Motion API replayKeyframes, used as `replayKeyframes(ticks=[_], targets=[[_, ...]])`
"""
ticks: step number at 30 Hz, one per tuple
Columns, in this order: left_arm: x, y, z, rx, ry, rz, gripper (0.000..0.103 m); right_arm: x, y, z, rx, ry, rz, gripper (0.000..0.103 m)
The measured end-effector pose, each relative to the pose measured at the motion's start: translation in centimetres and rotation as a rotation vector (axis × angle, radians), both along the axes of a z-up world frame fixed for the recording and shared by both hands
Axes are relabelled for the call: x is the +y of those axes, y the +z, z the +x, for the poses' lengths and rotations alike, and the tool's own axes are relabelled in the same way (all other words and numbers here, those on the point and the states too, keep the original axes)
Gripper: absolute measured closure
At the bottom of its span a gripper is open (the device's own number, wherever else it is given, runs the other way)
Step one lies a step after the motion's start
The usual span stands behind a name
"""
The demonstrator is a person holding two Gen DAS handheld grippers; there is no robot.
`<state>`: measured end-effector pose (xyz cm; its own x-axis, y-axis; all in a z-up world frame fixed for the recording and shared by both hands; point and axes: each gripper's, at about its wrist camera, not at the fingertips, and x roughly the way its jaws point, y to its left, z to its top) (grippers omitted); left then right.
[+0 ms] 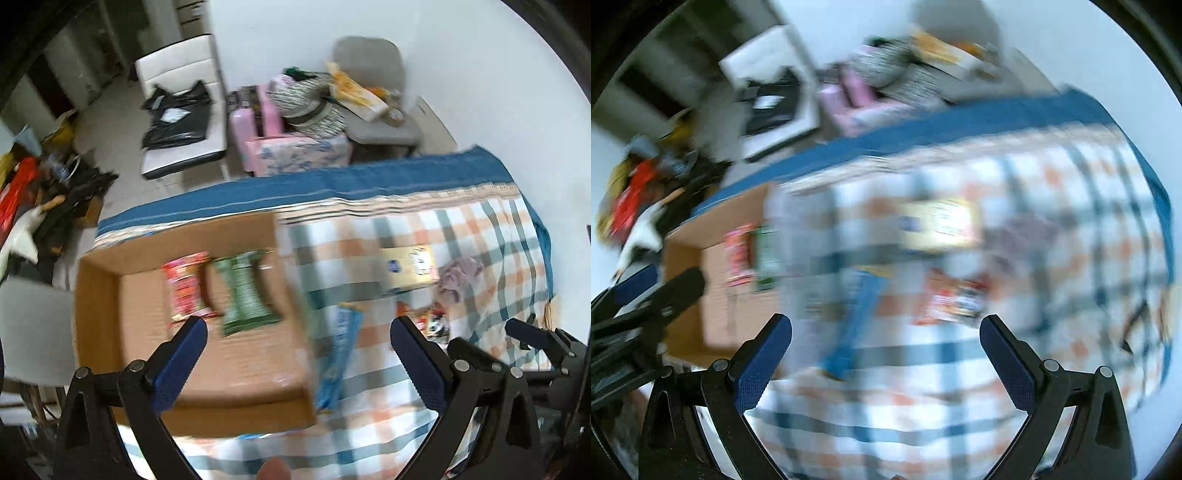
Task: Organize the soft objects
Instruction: 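Grasp the yellow tissue pack with the left tool while the right tool grasps the lilac sock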
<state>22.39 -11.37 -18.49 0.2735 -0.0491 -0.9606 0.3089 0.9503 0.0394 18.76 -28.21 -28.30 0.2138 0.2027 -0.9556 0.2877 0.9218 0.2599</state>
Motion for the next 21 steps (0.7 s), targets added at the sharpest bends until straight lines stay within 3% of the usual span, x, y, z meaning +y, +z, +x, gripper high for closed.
replayKeyframes(ticks=[4, 6, 9, 13, 16, 21], targets=[[-5.7, -3.8, 1.8, 0.074, -0.057, 0.043, 0.001, -7.3, -3.8, 0.0, 0.067, -0.112, 0.008, 0.0], [-8.0, -6.5, 3.1, 0.138, -0.053, 0.057, 0.001, -10.4, -6.1, 0.5, 0.099, -0.176, 0.069, 0.001], [-10.2, -10.5, 5.0, 0.247, -0.031, 0.061, 0.001, -14.0, -9.5, 1.3, 0.14, -0.246, 0.14, 0.018], [-12.3, -15.3, 7.3, 0.381, 0.02, 0.028, 0.001, -16.7, -13.0, 2.5, 0.174, -0.294, 0.188, 0.026], [-14.1, -17.8, 8.4, 0.48, 0.042, -0.015, 0.001, -18.0, -15.2, 3.3, 0.206, -0.311, 0.223, 0.027], [-17.6, -20.9, 9.1, 0.52, 0.011, 0.036, 0.001, -20.5, -17.1, 3.2, 0.229, -0.345, 0.242, 0.026]])
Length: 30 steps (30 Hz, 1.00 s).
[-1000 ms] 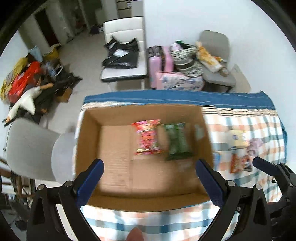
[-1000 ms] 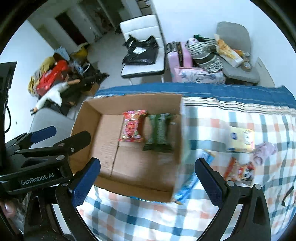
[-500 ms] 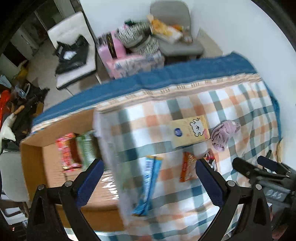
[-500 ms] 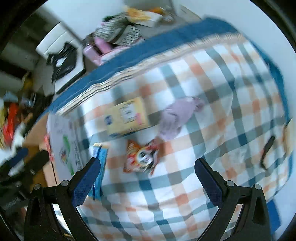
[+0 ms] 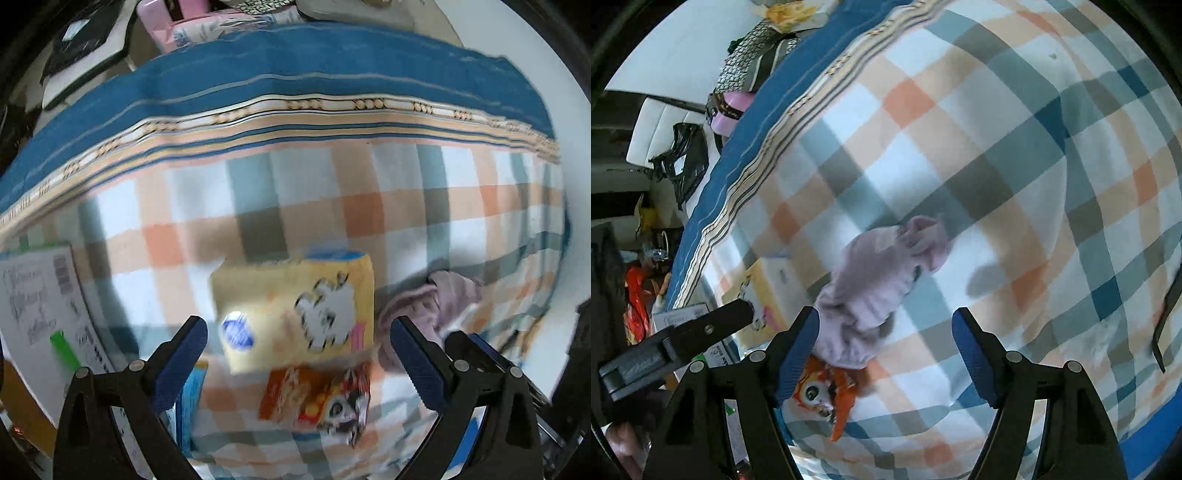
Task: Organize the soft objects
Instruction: 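Grasp the yellow tissue pack with the left tool while the right tool grasps the lilac sock, then carry tissue pack and sock into the box and open both tools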
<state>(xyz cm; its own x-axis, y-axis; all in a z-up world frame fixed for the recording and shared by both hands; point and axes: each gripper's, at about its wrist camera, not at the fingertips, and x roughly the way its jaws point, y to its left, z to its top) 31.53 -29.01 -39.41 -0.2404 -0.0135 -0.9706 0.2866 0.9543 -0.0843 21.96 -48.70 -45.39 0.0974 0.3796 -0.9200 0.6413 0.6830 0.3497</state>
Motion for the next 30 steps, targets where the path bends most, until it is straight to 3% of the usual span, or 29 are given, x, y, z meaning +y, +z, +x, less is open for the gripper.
replayKeyframes(ticks=[3, 9, 16, 21, 26, 30], targets=[[-1.5, -2.0, -0.2, -0.011, -0.059, 0.087, 0.001, -1.3, -0.9, -0.2, -0.001, -0.029, 0.019, 0.026], [-1.4, -5.1, -0.8, 0.029, -0.017, 0.104, 0.003, -0.7, -1.9, 0.7, -0.001, -0.036, 0.068, 0.026], [-0.3, -4.6, -2.3, -0.046, -0.011, 0.116, 0.007, 1.7, -3.7, 2.5, 0.054, -0.002, 0.08, 0.026], [0.5, -4.6, -3.1, -0.066, -0.001, 0.125, 0.007, 3.2, -4.7, 3.7, 0.099, 0.045, 0.033, 0.027], [-0.2, -4.4, -4.5, -0.086, -0.008, 0.125, 0.007, 4.0, -4.5, 4.4, 0.121, 0.07, -0.047, 0.05], [0.0, -3.7, -4.7, -0.101, -0.027, 0.112, 0.007, 4.5, -3.9, 4.1, 0.099, 0.082, -0.06, 0.058]])
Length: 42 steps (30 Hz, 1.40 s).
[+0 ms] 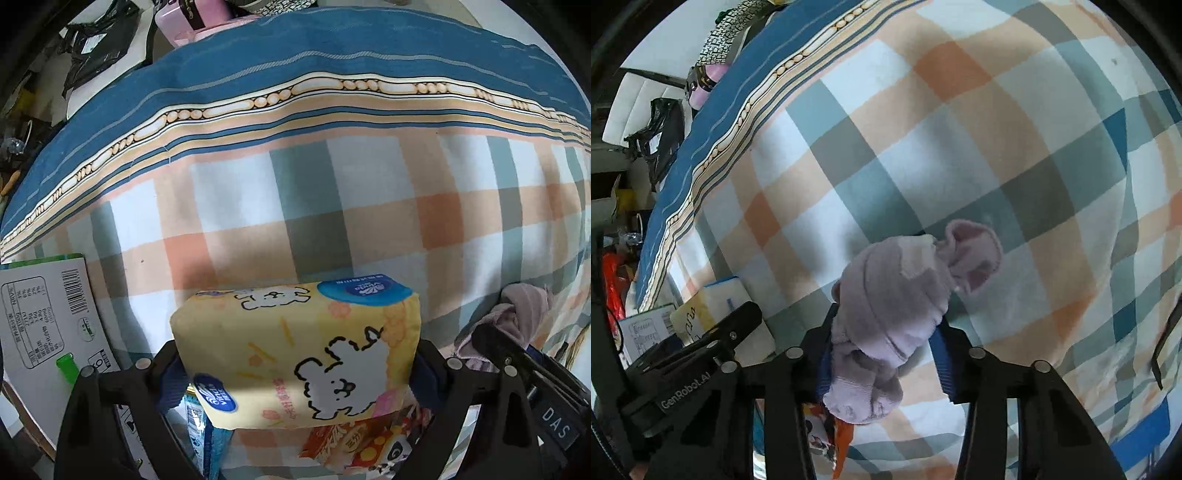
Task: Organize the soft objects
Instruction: 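Carry tissue pack and sock into the box and open both tools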
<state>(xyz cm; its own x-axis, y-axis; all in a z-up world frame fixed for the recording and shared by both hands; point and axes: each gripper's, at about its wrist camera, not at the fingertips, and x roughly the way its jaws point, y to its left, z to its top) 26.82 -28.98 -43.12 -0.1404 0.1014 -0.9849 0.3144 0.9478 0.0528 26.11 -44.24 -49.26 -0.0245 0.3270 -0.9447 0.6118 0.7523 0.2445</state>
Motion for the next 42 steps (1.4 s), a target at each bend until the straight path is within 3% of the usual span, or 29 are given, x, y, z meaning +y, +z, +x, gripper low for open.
replayKeyframes(ticks=[7, 15, 24, 32, 36, 42], targets=[[0.2, 3.8, -1.5, -0.066, -0.033, -0.036, 0.008, 1.8, 2.8, -1.0, -0.073, 0.057, -0.007, 0.059], [4.9, 13.2, -3.5, -0.163, -0.018, -0.136, 0.008, 5.3, 9.3, -2.6, -0.193, 0.151, -0.034, 0.06], [16.1, 24.2, -4.5, -0.293, 0.059, -0.225, 0.008, 11.1, 18.2, -7.4, -0.329, 0.282, -0.004, 0.06], [27.9, 26.1, -4.9, -0.358, 0.176, -0.162, 0.008, 23.3, 22.0, -6.8, -0.395, 0.424, 0.04, 0.06], [33.4, 25.1, -4.0, -0.36, 0.25, -0.118, 0.008, 28.6, 21.6, -5.6, -0.375, 0.471, 0.042, 0.06], [39.0, 21.3, -0.6, -0.309, 0.297, -0.047, 0.008, 33.9, 19.2, -3.8, -0.307, 0.495, 0.003, 0.06]])
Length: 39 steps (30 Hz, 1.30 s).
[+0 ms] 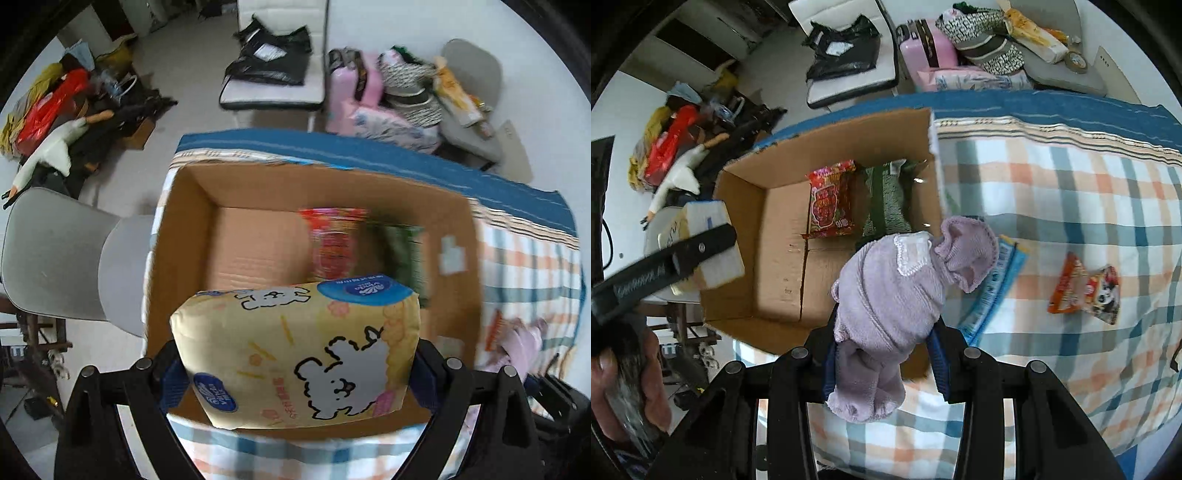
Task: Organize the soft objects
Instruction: 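Carry tissue pack and sock into the box and open both tools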
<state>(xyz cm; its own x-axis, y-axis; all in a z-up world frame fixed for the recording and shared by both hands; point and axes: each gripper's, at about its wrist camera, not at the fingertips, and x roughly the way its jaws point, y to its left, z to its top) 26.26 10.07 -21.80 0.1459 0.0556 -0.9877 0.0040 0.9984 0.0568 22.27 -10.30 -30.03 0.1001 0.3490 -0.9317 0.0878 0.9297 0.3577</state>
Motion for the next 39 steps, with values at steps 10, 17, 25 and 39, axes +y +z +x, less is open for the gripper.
replayKeyframes(ticks=[10, 17, 25, 39], targets=[[2.6, -6.3, 6.2, 0.114, -0.024, 0.031, 0.008, 4.3, -4.5, 2.7, 0.109, -0.002, -0.056, 0.06], [2.4, -9.3, 8.5, 0.163, -0.06, 0.045, 0.007, 5.6, -6.6, 3.4, 0.157, -0.002, -0.087, 0.06], [2.4, -10.8, 10.2, 0.194, -0.07, 0.091, 0.006, 5.8, -8.3, 4.1, 0.222, -0.002, -0.124, 0.057], [3.2, -10.3, 10.3, 0.195, -0.056, 0.029, 0.001, 6.8, -8.7, 4.3, 0.226, 0.01, -0.14, 0.017]])
